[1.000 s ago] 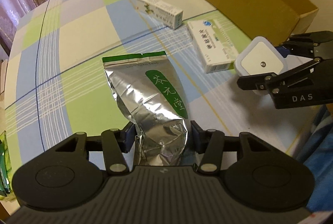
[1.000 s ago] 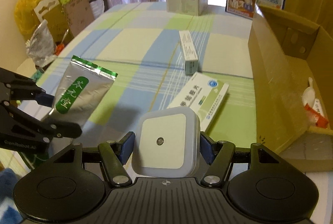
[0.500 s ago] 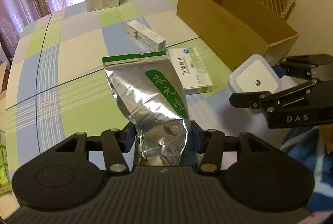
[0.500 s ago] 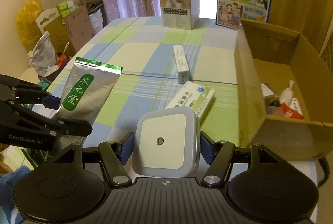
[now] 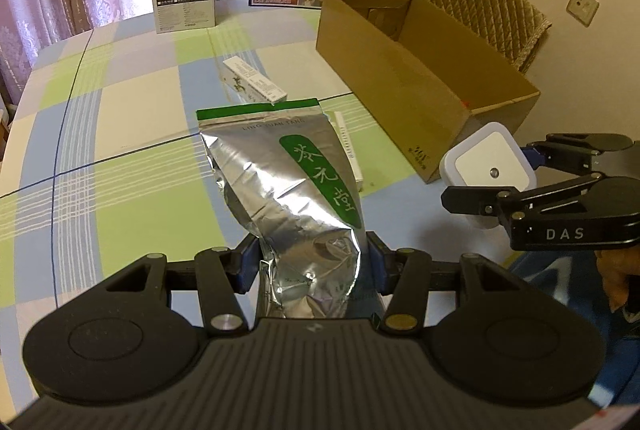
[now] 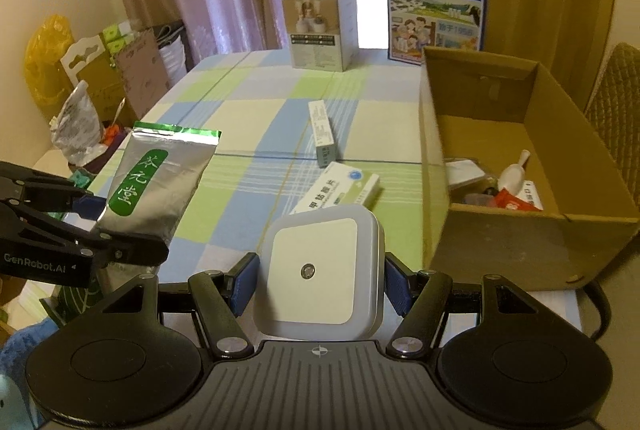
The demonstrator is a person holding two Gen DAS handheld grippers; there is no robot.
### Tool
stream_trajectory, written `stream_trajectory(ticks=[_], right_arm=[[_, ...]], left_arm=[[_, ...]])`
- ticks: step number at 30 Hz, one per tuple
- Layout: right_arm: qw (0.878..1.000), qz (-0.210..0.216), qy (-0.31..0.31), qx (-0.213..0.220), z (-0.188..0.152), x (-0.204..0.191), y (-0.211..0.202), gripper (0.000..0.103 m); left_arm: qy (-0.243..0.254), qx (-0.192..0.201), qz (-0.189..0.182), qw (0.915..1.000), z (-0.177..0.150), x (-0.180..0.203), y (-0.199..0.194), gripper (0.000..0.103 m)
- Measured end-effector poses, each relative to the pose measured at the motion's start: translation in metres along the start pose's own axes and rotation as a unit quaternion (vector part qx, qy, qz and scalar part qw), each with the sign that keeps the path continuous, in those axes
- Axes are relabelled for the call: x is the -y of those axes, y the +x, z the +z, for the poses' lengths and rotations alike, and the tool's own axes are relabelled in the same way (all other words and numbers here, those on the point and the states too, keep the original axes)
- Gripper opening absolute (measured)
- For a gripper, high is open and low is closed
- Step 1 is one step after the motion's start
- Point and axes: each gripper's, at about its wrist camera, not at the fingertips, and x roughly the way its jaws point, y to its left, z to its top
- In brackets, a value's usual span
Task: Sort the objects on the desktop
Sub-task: 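Lift the tea pouch and white container and carry both toward the cardboard box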
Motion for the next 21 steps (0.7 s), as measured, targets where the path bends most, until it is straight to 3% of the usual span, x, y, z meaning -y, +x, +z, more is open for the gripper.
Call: stream_trajectory(ticks=[21], right_arm=[[0.993,-0.05,0.082,0.061,0.0,0.083,-0.069,0.062]], left_arm=[[0.0,0.018,-0.07,0.9974,0.031,0.061,0.014,0.048]])
